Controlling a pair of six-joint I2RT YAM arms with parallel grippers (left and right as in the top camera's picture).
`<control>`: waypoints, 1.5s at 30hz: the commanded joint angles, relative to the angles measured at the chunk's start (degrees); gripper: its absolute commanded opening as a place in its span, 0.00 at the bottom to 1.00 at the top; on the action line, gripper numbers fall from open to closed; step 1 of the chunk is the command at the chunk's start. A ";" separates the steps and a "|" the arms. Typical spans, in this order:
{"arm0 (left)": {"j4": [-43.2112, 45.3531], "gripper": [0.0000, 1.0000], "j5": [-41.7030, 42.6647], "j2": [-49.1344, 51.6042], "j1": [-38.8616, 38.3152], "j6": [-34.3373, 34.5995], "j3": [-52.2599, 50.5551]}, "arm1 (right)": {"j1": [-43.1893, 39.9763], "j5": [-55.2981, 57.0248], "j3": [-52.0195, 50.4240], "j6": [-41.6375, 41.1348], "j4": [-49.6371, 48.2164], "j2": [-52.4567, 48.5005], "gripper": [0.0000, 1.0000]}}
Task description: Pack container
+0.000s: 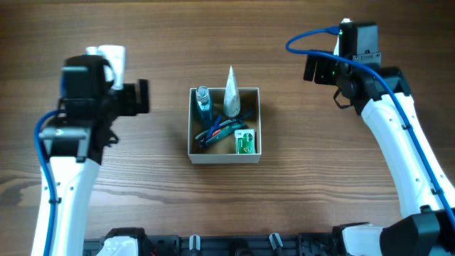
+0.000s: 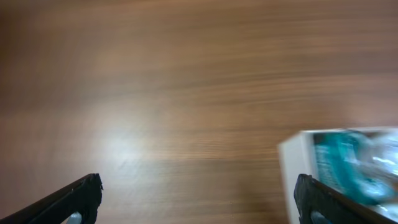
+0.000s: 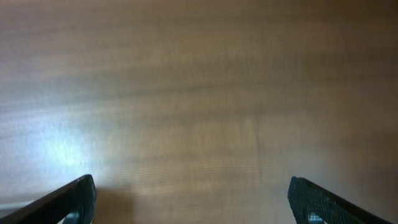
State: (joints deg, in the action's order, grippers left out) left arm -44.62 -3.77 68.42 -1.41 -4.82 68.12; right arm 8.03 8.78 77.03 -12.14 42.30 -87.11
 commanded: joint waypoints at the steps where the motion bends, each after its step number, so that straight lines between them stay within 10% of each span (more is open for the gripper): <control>1: -2.75 1.00 6.34 -0.50 7.76 5.16 -1.09 | -0.07 0.13 -1.07 -6.58 3.32 6.10 1.00; 11: 1.09 1.00 12.07 -23.82 9.46 5.11 -19.76 | 6.91 0.15 -22.97 -13.53 7.06 36.54 1.00; 22: -0.24 1.00 12.09 -24.15 9.46 5.11 -19.76 | 6.32 0.22 -23.34 -13.31 10.27 36.09 1.00; 36: -0.24 1.00 12.07 -24.11 9.46 5.14 -19.76 | -1.68 -3.41 -70.58 12.00 -47.87 79.84 1.00; 45: -0.24 1.00 12.07 -24.11 9.46 5.11 -19.76 | -1.70 -10.80 -76.72 15.04 -42.47 84.52 1.00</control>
State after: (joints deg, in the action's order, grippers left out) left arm -44.95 6.55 44.40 7.68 -0.49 48.73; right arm 6.52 0.23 0.36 1.56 0.01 -3.09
